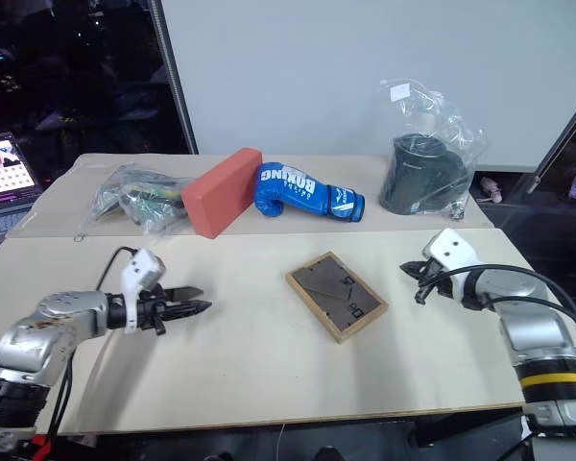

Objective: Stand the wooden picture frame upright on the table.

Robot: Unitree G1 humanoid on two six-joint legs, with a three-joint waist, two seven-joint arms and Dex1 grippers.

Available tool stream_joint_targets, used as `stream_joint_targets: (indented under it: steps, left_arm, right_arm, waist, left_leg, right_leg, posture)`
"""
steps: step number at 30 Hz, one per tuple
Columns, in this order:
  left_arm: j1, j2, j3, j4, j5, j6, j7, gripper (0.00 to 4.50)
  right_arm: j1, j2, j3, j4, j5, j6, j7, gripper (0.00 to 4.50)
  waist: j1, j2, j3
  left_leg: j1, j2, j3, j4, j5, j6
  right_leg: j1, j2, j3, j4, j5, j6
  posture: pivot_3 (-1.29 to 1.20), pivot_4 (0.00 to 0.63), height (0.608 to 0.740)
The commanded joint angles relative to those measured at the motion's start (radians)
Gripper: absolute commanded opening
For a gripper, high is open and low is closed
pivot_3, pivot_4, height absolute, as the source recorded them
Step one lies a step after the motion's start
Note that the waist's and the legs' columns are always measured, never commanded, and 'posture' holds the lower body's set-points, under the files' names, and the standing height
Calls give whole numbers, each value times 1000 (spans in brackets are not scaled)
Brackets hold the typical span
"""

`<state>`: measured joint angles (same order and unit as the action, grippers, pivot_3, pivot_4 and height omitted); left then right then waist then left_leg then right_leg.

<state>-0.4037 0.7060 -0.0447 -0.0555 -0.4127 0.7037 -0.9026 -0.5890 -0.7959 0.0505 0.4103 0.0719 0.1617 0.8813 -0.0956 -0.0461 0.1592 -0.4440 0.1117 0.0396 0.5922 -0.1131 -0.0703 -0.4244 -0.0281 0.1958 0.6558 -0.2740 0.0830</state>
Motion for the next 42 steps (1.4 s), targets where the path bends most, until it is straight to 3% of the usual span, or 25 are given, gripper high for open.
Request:
stream_joint_targets:
  steps: [1, 2, 6, 9, 14, 21, 25, 29, 32, 36, 39, 42]
  left_arm:
    - [-57, -67, -81, -46, 48, 41, 76, 284]
    - [-59, -83, -94, -39, 60, 45, 90, 53]
    - [-83, -223, -135, -11, 68, 72, 174, 53]
    - [-79, -250, -177, -15, 103, 91, 192, 53]
    - [-58, -212, -173, 10, 146, 94, 213, 53]
    - [-20, -152, -153, -2, 136, 98, 193, 53]
    - [-6, -139, -157, -18, 124, 112, 175, 53]
    - [-21, -145, -147, 5, 123, 107, 182, 53]
    - [-42, -174, -72, 26, 74, 149, 209, 53]
    - [-98, -220, 153, 52, -97, 456, 271, 53]
    - [-119, -157, 201, 74, -166, 637, 236, 670]
    - [-184, -152, 331, 177, -338, 868, 184, 1789]
  right_arm:
    - [-96, 23, 45, 143, -82, -90, -21, 0]
    - [-111, 30, 61, 179, -104, -113, -24, 0]
    - [-136, 103, 72, 273, -86, -155, 11, 0]
    - [-92, 145, 71, 229, -42, -119, 91, 0]
    - [47, 195, 83, -49, 45, 3, 160, 0]
    - [193, 228, 104, -369, 68, 186, 105, 0]
    - [204, 248, 101, -413, 76, 220, 79, 0]
    - [164, 224, 101, -325, 21, 194, 45, 0]
    - [142, 193, 84, -274, 12, 178, 48, 0]
    - [112, 126, 44, -221, 24, 141, 72, 0]
    - [97, 105, 37, -171, 19, 100, 75, 0]
    - [95, 98, 41, -138, 28, 68, 105, 0]
  waist:
    - [1, 0, 0]
    - [1, 0, 0]
    - [1, 0, 0]
    - [-2, 0, 0]
    - [-5, 1, -1]
    - [-9, 2, -3]
    - [-10, 1, -3]
    - [-7, 1, -3]
    - [-2, 1, -4]
    - [-1, 1, -3]
    - [-4, 1, -3]
    - [-7, 1, -3]
  left_leg:
    - [0, 0, 0, 1, 0, 0]
    - [-1, 0, -1, 1, 0, 0]
    - [0, 0, -3, 0, 0, 0]
    - [-1, -1, -5, 0, 0, 0]
    - [3, -1, -10, 0, 1, -1]
    - [5, -1, -14, 1, 1, -2]
    - [5, -1, -14, 1, 1, -2]
    - [4, -1, -14, 1, 1, -2]
    - [4, -1, -14, 1, 1, -2]
    - [2, -1, -16, 3, 1, -2]
    - [0, -1, -19, 3, 1, -2]
    - [0, -1, -20, 0, 1, -2]
  right_leg:
    - [0, 0, 0, 0, 0, 0]
    - [0, 0, 0, 0, 0, 1]
    - [2, 0, -2, 0, 3, -6]
    - [2, 0, -3, 1, 4, -7]
    - [5, 2, -6, 4, 3, -6]
    - [5, 3, -7, 8, -1, -3]
    - [5, 3, -8, 8, -1, -3]
    - [5, 3, -8, 7, -2, -3]
    - [5, 3, -9, 7, -2, -3]
    - [5, 2, -10, 7, -2, -3]
    - [4, 3, -13, 7, -3, -4]
    - [3, 3, -15, 8, -3, -5]
  posture:
    - [0, 150, 727]
    - [0, 150, 727]
    - [0, 150, 727]
    - [0, 150, 727]
    - [0, 150, 727]
    - [0, 150, 727]
    - [0, 150, 727]
    - [0, 150, 727]
    - [0, 150, 727]
    - [0, 150, 727]
    - [0, 150, 727]
    - [0, 150, 727]
